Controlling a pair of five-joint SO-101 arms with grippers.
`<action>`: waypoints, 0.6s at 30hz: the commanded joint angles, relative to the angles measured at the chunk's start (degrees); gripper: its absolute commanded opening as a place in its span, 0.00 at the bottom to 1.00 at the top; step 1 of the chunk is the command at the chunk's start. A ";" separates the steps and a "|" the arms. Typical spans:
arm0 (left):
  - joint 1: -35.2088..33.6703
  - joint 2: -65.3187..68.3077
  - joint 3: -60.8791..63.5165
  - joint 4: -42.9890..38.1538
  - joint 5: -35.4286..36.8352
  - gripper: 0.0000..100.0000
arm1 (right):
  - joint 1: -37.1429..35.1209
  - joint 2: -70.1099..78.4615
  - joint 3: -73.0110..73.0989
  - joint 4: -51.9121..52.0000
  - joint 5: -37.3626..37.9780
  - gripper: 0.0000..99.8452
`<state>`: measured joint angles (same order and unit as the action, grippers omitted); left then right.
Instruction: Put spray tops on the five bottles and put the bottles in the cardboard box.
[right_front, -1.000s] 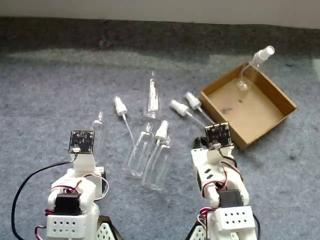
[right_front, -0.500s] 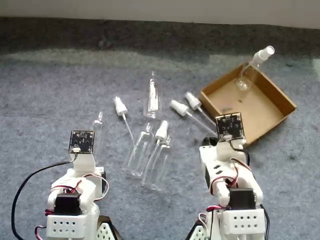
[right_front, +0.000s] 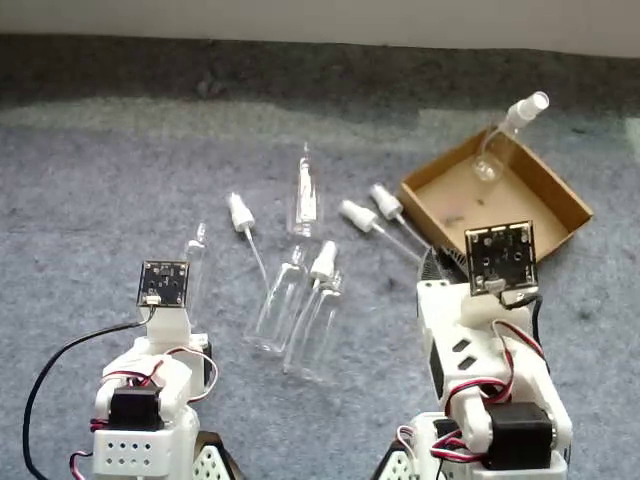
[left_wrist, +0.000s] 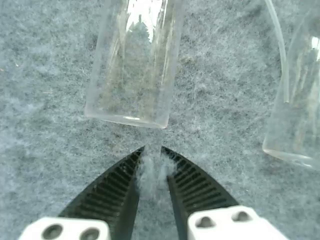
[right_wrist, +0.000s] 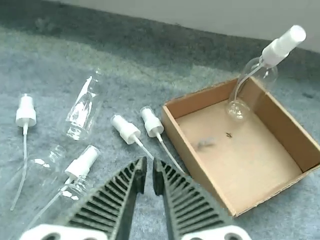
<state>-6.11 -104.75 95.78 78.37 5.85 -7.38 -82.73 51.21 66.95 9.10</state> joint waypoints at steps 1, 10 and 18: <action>-0.40 -0.04 1.36 -0.88 -0.09 0.00 | 0.57 7.25 -9.19 0.22 0.62 0.01; -0.40 -0.04 1.36 -0.88 -0.09 0.00 | 0.48 29.85 -26.77 0.31 0.62 0.01; -0.40 -0.04 1.36 -0.88 -0.09 0.00 | 0.31 45.49 -38.29 3.56 0.26 0.01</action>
<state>-6.11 -104.75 95.78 78.37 5.85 -7.38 -41.67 20.26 68.00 9.10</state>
